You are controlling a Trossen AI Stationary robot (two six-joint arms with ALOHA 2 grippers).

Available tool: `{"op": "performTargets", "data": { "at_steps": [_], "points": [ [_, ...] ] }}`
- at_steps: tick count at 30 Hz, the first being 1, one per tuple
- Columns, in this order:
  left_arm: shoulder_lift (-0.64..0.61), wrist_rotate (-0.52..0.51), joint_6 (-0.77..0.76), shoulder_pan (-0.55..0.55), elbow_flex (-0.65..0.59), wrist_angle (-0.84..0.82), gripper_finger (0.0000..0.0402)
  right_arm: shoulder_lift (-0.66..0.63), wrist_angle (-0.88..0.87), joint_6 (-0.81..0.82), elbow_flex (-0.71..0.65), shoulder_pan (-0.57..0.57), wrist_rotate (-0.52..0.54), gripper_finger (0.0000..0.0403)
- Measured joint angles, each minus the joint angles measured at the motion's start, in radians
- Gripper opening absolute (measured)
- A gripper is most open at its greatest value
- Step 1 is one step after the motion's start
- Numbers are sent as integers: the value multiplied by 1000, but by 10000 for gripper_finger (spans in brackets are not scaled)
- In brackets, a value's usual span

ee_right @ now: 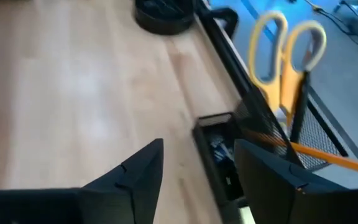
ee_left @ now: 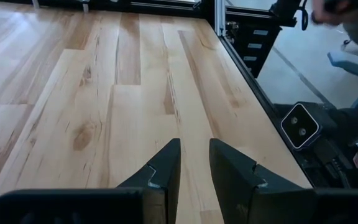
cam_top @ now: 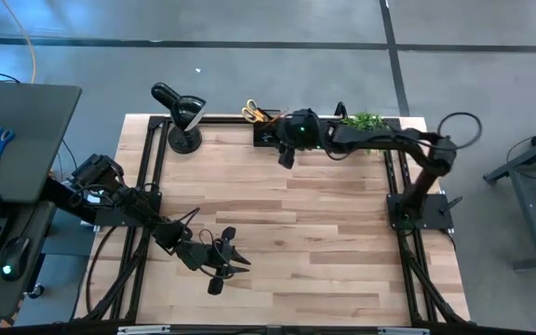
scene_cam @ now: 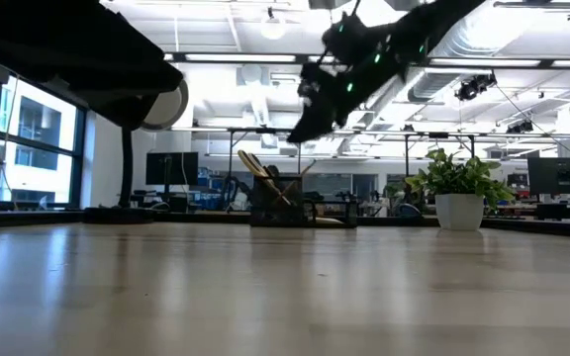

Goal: Pick and place office supplies into organizer
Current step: Return to Home Position

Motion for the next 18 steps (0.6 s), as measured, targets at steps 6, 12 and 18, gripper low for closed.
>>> {"op": "performTargets", "data": {
  "at_steps": [6,12,18],
  "points": [
    [0,0,4,0,0,-12,74,-156,-156,60,-17,43,-10,165],
    [0,-14,3,0,0,-15,74,-290,-61,186,-237,99,-62,130],
    [-25,-147,54,2,-1,-15,74,-420,259,244,-535,193,36,96]
  ]
}}
